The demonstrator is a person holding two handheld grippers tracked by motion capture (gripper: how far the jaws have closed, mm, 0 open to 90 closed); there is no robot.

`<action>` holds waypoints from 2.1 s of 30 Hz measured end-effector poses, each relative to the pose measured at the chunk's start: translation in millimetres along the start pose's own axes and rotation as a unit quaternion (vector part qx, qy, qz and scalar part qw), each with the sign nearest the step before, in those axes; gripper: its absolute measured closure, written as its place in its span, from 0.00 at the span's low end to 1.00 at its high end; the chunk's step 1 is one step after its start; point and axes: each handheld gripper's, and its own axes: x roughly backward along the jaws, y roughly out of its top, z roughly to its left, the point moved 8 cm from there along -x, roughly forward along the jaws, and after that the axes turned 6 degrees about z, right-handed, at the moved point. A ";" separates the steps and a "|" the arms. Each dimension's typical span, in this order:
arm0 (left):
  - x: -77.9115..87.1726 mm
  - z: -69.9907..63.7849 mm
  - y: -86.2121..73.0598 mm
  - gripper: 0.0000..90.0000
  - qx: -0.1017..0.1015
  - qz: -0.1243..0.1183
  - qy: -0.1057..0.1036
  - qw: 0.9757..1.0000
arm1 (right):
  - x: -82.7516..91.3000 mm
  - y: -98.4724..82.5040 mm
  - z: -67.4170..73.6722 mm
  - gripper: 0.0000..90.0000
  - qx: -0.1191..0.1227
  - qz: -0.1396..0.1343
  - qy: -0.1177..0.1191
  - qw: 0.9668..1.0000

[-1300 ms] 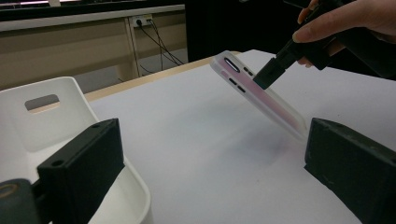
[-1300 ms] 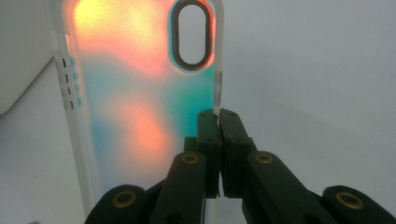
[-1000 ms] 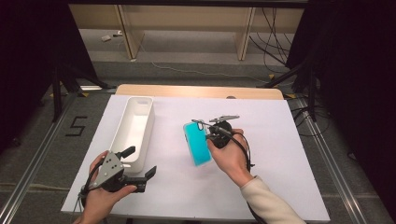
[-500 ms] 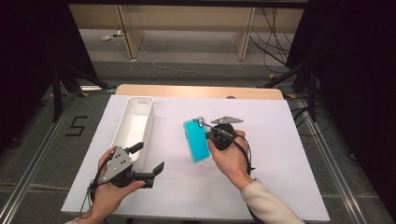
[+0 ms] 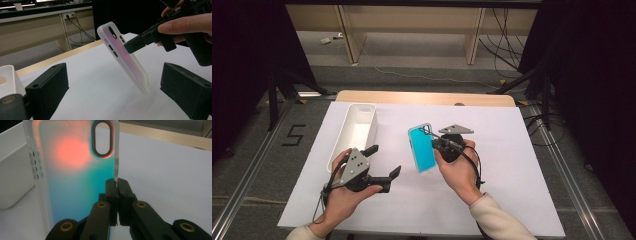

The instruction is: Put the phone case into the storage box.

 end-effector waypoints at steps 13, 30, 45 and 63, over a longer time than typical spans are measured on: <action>-24.6 -8.1 13.4 0.17 -0.015 0.013 0.010 1.000 | 4.7 3.7 0.6 0.99 -0.001 -0.015 -0.007 1.000; -52.0 -13.2 7.0 0.28 -0.005 0.043 0.028 0.999 | 9.5 12.1 5.1 0.99 -0.006 -0.037 -0.010 0.999; -57.7 -12.0 7.8 0.52 0.001 0.046 0.032 0.998 | 9.7 13.5 7.8 0.99 -0.005 -0.041 -0.013 0.999; -60.8 -12.6 10.4 0.70 0.007 0.047 0.038 0.998 | 10.1 14.9 10.0 0.99 -0.003 -0.056 -0.023 0.998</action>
